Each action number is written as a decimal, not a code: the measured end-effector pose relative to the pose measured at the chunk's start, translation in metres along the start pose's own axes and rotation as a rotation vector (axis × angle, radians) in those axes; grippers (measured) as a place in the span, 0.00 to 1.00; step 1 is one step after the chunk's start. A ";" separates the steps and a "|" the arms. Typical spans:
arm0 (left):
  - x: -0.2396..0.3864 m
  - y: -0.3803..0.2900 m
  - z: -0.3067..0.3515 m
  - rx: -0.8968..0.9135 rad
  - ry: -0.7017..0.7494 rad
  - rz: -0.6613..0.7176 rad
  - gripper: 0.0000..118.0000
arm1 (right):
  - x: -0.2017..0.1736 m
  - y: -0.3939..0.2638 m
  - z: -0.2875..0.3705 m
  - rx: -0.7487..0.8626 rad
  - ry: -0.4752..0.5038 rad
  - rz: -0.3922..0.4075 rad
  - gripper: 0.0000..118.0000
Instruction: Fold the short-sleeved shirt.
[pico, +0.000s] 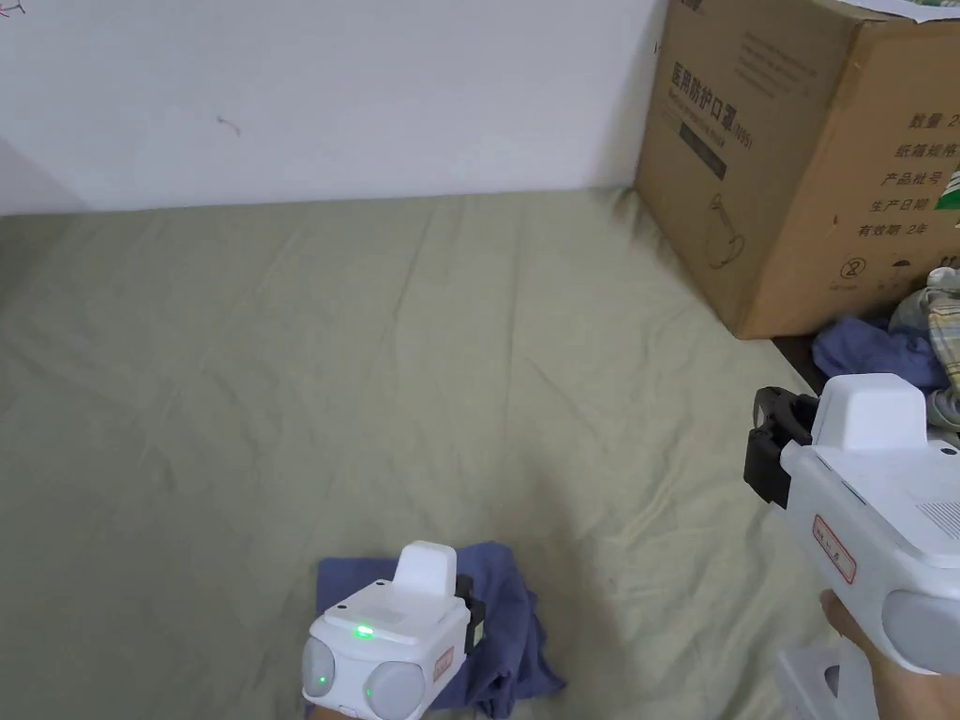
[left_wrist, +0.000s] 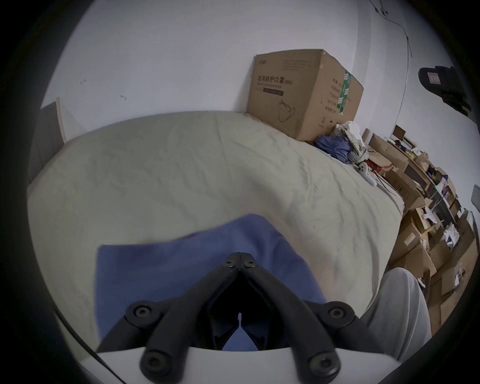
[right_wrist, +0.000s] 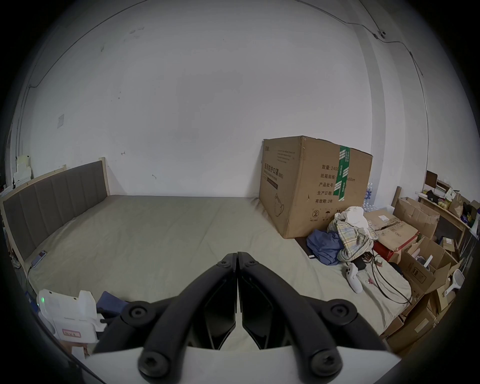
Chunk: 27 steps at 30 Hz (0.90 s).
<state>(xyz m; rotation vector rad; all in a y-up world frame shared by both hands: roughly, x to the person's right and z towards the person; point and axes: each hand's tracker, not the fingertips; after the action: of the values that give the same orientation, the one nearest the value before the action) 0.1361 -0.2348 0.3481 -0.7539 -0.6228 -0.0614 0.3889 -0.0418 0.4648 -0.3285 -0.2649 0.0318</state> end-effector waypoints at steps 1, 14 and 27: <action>0.003 -0.001 -0.004 -0.005 -0.003 -0.001 0.00 | 0.002 -0.001 0.000 -0.001 -0.003 -0.003 0.00; 0.033 -0.024 -0.039 -0.061 0.055 -0.057 0.00 | 0.016 -0.015 -0.010 -0.038 -0.028 -0.024 0.00; 0.016 0.019 0.020 0.121 0.017 0.035 0.00 | 0.001 0.009 0.014 0.027 -0.007 -0.011 0.00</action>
<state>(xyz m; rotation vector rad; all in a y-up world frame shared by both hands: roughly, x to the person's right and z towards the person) 0.1443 -0.2051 0.3558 -0.6463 -0.5912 0.0023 0.3868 -0.0291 0.4747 -0.3001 -0.2727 0.0259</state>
